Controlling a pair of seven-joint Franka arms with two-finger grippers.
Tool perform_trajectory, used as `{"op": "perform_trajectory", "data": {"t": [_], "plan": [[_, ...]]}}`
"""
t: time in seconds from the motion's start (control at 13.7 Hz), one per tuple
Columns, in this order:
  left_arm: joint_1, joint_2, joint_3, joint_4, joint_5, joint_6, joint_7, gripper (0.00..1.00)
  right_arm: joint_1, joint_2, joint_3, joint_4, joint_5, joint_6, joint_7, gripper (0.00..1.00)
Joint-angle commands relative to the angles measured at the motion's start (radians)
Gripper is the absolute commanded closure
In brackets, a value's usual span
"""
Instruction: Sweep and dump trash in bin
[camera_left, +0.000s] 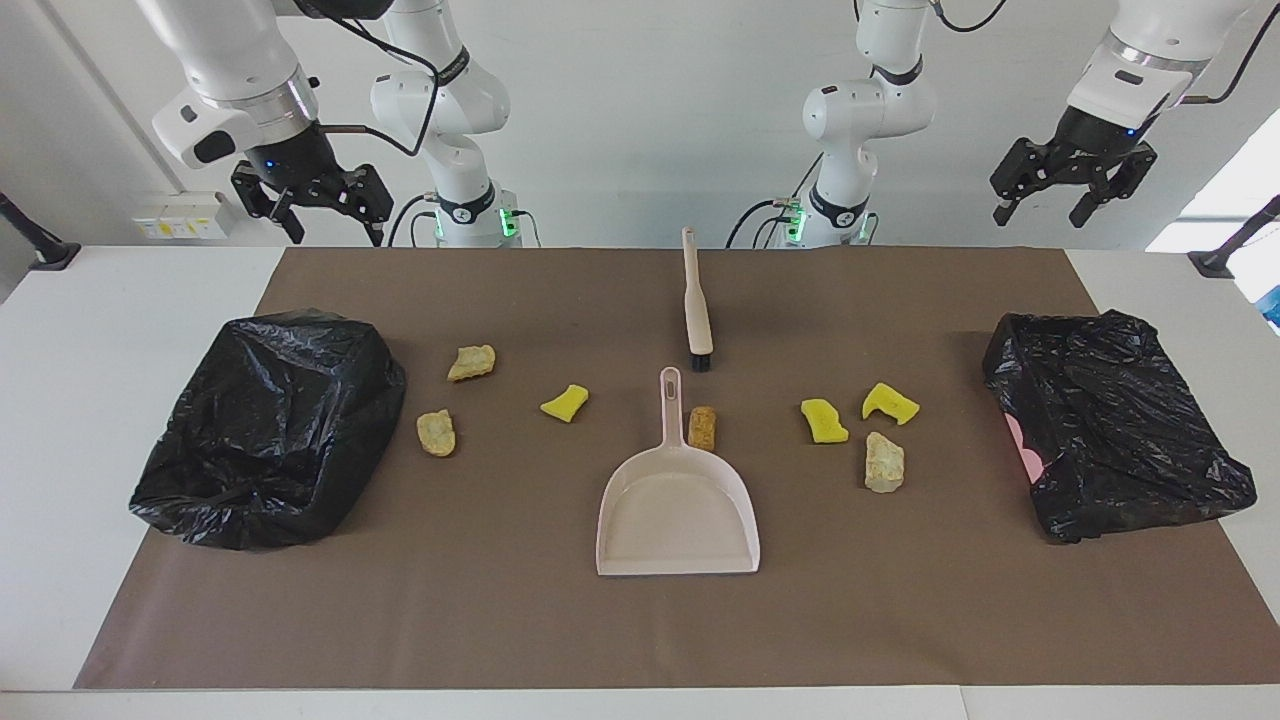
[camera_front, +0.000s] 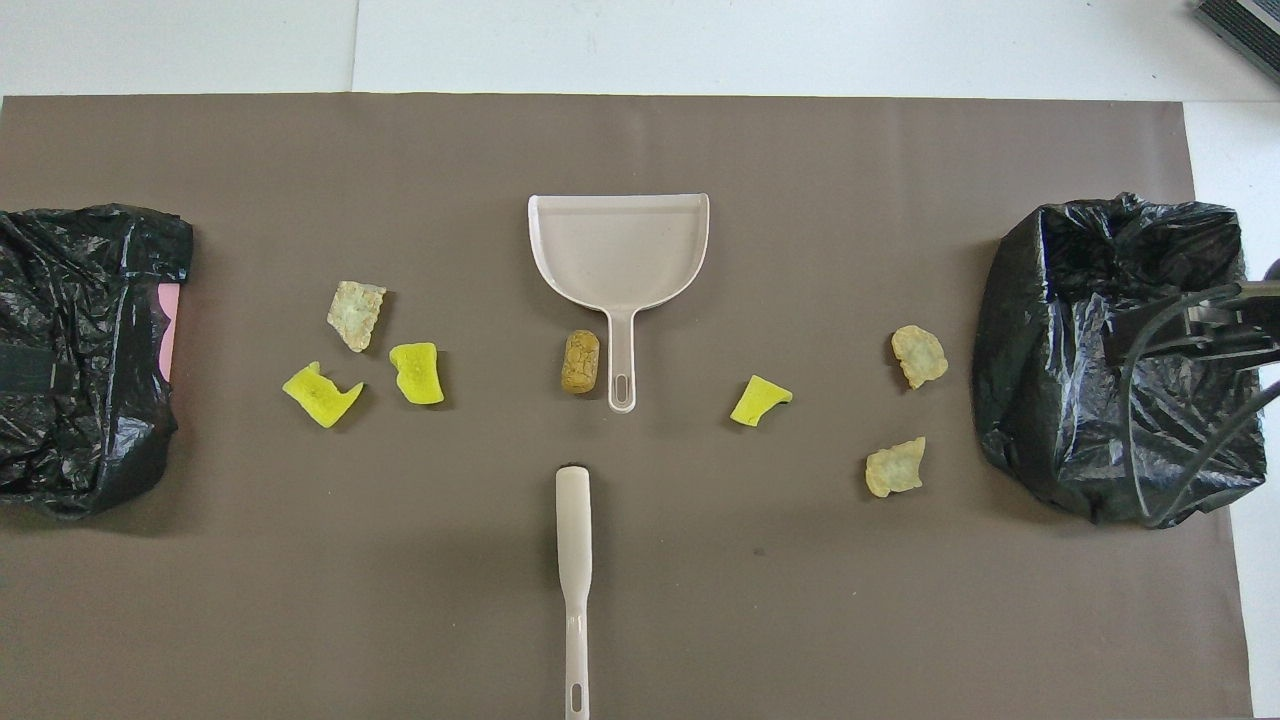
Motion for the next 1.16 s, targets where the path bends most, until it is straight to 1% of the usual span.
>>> {"op": "perform_trajectory", "data": {"t": [0.0,0.15,0.29,0.44,0.58,0.65,0.73,0.8,0.95,1.09], "plan": [[-0.024,-0.039,-0.003,-0.058,-0.036,-0.010,0.010,0.00,0.003,-0.025,-0.008,-0.029,0.020,0.007,0.014,0.00],[-0.036,-0.073,-0.003,-0.110,-0.085,-0.010,0.003,0.00,-0.006,-0.024,-0.009,-0.029,0.018,0.022,0.014,0.00],[-0.092,-0.107,-0.003,-0.195,-0.096,-0.011,0.003,0.00,-0.011,-0.021,-0.009,-0.028,0.021,0.040,0.014,0.00],[-0.154,-0.125,-0.003,-0.229,-0.096,-0.017,-0.019,0.00,-0.003,-0.021,-0.008,-0.040,0.023,0.095,0.002,0.00],[-0.220,-0.164,-0.005,-0.278,-0.095,-0.004,-0.110,0.00,0.007,0.000,0.006,-0.040,0.027,0.060,-0.013,0.00],[-0.253,-0.167,-0.005,-0.298,-0.095,-0.003,-0.160,0.00,0.021,0.020,0.015,-0.035,0.029,0.063,-0.015,0.00],[-0.301,-0.167,-0.008,-0.324,-0.095,0.003,-0.215,0.00,0.033,0.049,0.020,-0.023,0.029,0.065,-0.015,0.00],[-0.374,-0.162,-0.008,-0.356,-0.095,0.026,-0.287,0.00,0.053,0.077,0.028,-0.015,0.029,0.068,-0.014,0.00],[-0.508,-0.161,-0.008,-0.439,-0.096,0.138,-0.456,0.00,0.101,0.117,0.031,-0.011,0.035,0.120,-0.008,0.00],[-0.615,-0.165,-0.008,-0.523,-0.096,0.238,-0.590,0.00,0.147,0.168,0.032,-0.012,0.036,0.187,-0.003,0.00]]}}
